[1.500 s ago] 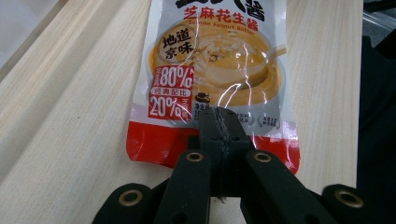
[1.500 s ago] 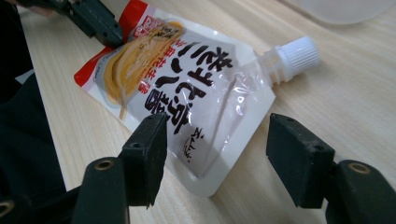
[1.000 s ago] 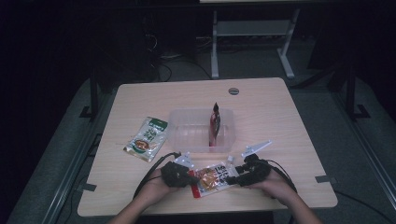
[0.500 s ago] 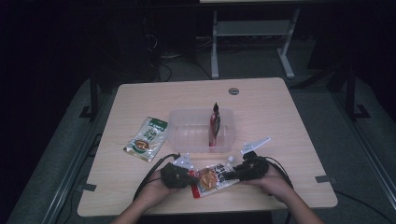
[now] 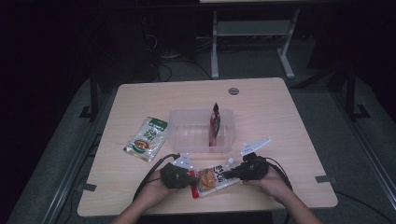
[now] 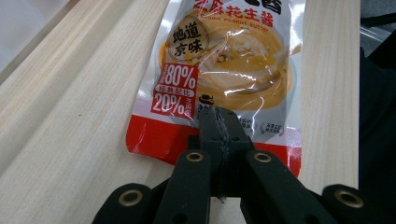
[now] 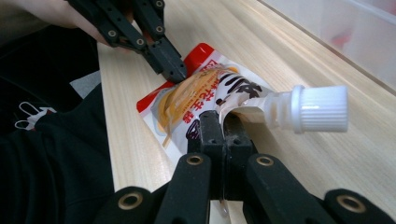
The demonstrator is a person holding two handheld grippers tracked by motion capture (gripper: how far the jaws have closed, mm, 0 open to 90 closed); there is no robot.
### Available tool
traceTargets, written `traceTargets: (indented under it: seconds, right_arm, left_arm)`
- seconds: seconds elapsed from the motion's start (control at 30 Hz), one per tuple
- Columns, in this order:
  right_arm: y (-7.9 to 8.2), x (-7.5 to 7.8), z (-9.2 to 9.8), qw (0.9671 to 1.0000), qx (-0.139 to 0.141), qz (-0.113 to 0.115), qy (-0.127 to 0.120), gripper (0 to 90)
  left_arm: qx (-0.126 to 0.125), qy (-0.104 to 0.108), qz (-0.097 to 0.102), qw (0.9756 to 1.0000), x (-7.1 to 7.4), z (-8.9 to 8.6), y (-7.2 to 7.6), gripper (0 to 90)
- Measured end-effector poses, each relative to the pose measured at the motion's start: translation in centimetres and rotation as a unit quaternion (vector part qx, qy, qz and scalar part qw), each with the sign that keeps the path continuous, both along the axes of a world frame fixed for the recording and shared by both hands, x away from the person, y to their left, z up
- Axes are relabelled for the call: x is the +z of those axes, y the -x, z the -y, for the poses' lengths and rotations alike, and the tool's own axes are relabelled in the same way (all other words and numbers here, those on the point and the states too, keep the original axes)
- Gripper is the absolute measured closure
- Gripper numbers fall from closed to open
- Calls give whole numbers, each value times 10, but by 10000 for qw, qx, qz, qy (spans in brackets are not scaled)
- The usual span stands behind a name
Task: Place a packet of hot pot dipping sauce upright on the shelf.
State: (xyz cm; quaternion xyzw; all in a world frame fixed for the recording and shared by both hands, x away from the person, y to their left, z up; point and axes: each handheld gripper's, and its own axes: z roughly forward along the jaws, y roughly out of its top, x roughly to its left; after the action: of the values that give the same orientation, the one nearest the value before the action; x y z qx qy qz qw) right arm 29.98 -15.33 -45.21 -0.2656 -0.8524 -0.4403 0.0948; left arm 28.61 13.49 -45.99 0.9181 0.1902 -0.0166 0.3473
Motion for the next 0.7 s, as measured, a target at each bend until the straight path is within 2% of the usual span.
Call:
traceTargets:
  seconds: [0.17, 0.4, 0.7]
  right_arm:
    - [2, 3, 1, 9999, 75, 45, -119, 898]
    - [7, 14, 1, 9988, 197, 150, -429, 898]
    - [15, 31, -11, 9955, 444, 302, -783, 899]
  left_arm:
    - [-26, 67, -48, 10000, 1, -2, -2, 897]
    - [13, 208, -59, 9998, 5, -4, 0, 897]
    - [18, 436, 49, 9990, 13, -7, 0, 896]
